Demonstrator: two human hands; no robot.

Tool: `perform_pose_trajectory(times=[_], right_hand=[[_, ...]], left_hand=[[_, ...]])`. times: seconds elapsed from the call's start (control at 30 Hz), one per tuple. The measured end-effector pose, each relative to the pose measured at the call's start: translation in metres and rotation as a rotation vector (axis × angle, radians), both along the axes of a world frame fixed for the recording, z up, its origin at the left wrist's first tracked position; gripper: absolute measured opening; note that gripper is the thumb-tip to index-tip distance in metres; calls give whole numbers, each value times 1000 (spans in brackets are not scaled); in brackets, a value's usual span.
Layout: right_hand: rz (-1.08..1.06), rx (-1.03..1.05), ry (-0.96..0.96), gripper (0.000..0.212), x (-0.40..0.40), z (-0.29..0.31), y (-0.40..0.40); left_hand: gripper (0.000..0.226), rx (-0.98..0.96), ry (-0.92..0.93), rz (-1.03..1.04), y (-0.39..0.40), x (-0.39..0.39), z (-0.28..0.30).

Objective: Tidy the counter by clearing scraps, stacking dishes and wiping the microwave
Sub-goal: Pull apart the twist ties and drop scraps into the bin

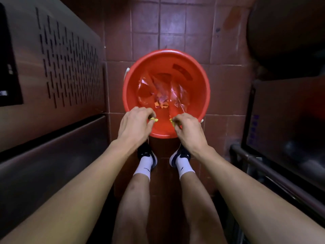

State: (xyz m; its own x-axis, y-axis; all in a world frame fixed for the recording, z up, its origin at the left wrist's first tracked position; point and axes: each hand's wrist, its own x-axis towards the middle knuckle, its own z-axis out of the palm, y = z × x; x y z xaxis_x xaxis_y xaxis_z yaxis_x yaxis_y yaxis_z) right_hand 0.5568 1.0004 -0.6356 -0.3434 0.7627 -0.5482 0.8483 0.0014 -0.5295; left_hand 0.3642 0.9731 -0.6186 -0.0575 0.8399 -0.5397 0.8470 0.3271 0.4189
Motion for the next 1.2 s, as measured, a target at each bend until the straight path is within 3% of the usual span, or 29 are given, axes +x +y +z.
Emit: perform_pose_trajectory(times=[0.43,1.2], right_hand=[[-8,9,-93,24,-30,-84,9],[5,-44,-128,34,-2,-59,10]], left_hand=[[10,-4,12,-51,0,-14,-68],[23,-62,10,-26,2,5,-71]])
